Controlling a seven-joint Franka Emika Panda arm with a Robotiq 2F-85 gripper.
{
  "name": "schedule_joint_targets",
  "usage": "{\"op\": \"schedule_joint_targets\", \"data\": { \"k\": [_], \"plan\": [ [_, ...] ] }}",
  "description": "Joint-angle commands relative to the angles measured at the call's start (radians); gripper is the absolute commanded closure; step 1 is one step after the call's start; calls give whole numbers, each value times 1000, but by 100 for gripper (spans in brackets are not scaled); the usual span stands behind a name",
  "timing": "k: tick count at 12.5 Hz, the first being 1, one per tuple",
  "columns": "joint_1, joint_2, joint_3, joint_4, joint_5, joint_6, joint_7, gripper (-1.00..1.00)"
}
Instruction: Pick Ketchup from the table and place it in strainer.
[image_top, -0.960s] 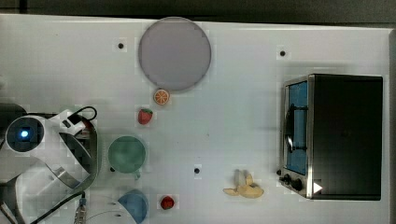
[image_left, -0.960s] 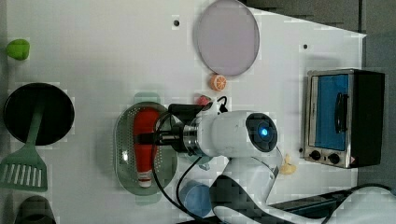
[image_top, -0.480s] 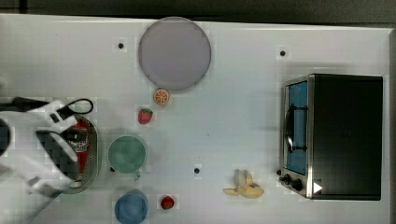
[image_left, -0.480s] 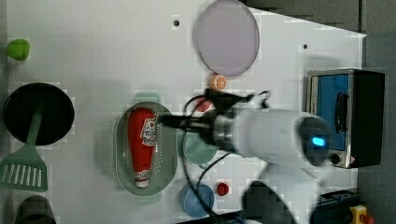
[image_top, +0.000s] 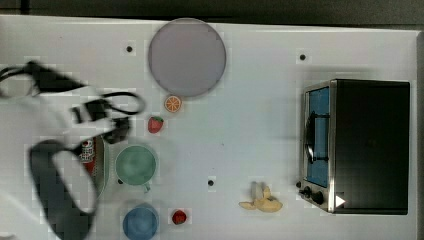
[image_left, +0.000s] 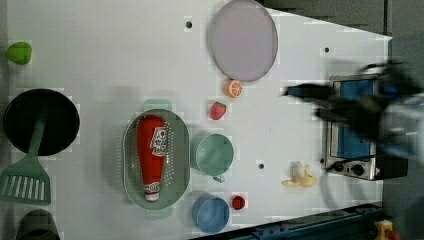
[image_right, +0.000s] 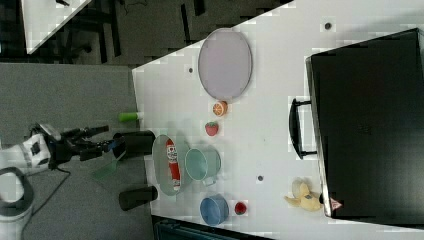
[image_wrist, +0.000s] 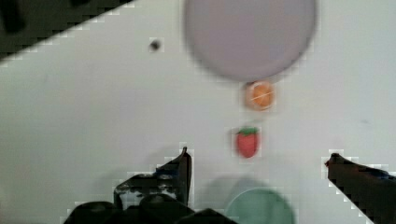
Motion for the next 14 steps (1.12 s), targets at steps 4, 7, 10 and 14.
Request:
{"op": "schedule_joint_targets", "data": {
  "k": [4, 7, 10, 14],
  "plan": [
    [-98, -19, -263, 112, 62, -218, 53, -100],
    [-99, -19, -319, 157, 82, -353, 43, -100],
    [-99, -19, -335, 177, 82, -385, -22, -100],
    [-100, -13, -357, 176, 82, -385, -28, -100]
  ]
}}
